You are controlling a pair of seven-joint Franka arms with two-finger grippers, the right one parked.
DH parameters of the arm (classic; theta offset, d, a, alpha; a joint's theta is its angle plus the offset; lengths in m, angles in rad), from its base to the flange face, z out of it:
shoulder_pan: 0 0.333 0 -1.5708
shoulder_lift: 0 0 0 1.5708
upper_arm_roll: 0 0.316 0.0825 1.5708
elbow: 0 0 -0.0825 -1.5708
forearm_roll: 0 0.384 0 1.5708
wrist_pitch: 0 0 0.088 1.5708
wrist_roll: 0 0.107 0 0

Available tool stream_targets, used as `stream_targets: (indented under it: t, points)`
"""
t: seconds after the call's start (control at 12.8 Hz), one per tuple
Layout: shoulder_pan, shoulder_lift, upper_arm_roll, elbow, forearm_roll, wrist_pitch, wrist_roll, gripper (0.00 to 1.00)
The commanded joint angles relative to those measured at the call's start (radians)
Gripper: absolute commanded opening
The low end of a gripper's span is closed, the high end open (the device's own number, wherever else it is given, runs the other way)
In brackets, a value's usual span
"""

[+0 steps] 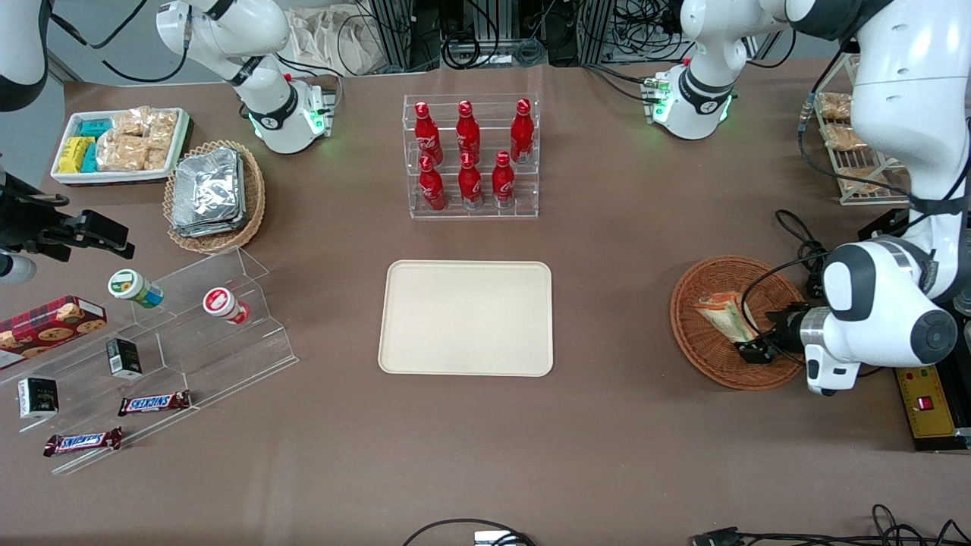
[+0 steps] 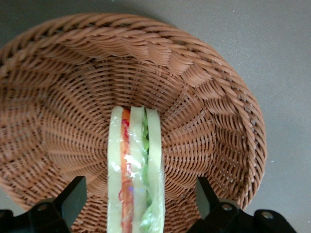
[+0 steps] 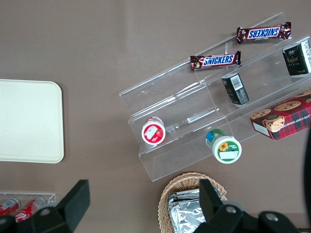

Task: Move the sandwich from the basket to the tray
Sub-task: 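Close the left gripper on the sandwich and lift it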

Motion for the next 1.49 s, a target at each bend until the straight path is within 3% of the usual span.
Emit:
stream_targets:
  t: [0.0,0.47,0.94,1.18,1.41]
  points:
    - [-0.007,0.023,-0.003,0.013,-0.026,0.005,-0.015,0.99]
    - [-0.047,0.001,-0.004,-0.039,-0.043,0.007,-0.084,0.99]
    - [-0.047,-0.034,-0.004,-0.16,-0.038,0.112,-0.084,0.98]
    - [-0.047,-0.046,-0.004,-0.16,-0.033,0.103,-0.081,0.71]
    - [-0.045,-0.081,-0.004,-0.16,-0.032,0.091,-0.078,0.37]
